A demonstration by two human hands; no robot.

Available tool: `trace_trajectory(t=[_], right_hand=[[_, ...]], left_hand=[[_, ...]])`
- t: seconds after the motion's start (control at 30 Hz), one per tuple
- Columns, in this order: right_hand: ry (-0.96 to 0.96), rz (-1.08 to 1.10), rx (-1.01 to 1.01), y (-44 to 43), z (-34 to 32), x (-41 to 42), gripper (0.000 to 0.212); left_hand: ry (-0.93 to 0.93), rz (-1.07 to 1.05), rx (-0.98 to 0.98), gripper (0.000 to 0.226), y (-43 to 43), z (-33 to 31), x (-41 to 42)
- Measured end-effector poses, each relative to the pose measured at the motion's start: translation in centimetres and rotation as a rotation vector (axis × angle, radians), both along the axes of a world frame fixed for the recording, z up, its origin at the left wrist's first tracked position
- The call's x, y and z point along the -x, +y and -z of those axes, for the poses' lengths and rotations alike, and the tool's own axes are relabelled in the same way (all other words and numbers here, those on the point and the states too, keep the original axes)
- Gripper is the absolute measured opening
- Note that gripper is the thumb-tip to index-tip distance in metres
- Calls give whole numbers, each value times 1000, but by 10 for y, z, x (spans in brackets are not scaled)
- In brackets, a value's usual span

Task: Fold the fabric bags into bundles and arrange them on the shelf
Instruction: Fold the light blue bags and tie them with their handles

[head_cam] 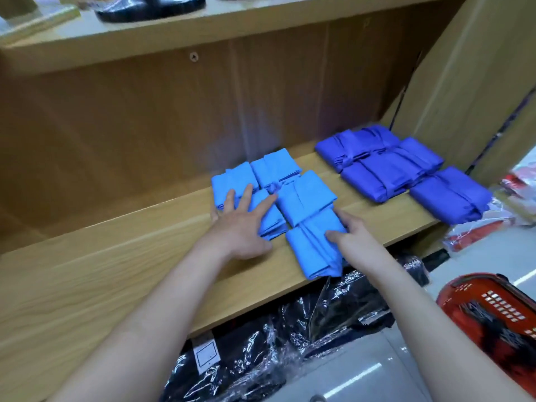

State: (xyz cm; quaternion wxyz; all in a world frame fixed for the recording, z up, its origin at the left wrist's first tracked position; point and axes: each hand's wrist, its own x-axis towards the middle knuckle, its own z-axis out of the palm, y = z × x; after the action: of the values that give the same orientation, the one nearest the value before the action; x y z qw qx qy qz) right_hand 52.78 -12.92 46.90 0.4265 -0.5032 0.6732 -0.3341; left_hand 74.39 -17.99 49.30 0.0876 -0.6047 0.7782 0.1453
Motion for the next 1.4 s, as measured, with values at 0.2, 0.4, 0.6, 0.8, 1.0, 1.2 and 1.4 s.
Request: trace_trajectory(t=[0.2, 0.4, 0.6, 0.8, 1.0, 1.2, 1.4], right_hand=[[-15, 46, 9, 1, 14, 9, 74], [-63, 34, 69, -2, 12, 15, 84], [-174, -36, 109, -36, 3, 23, 71], [74, -206, 94, -42, 6, 10, 55], [80, -252, 78, -45, 9, 16, 53], [-140, -18, 104, -25, 5, 32, 54], [47, 185, 206, 36, -14, 72, 16]], left_hand=[[177, 113, 240, 88, 34, -4, 19], [51, 248, 325, 83, 65, 30, 62], [132, 167, 407, 89, 64, 25, 63], [66, 118, 313, 97, 60, 33, 59], [86, 150, 321, 98, 57, 35, 55], [239, 201, 358, 98, 57, 28, 47], [623, 278, 542, 37, 60, 14, 42]])
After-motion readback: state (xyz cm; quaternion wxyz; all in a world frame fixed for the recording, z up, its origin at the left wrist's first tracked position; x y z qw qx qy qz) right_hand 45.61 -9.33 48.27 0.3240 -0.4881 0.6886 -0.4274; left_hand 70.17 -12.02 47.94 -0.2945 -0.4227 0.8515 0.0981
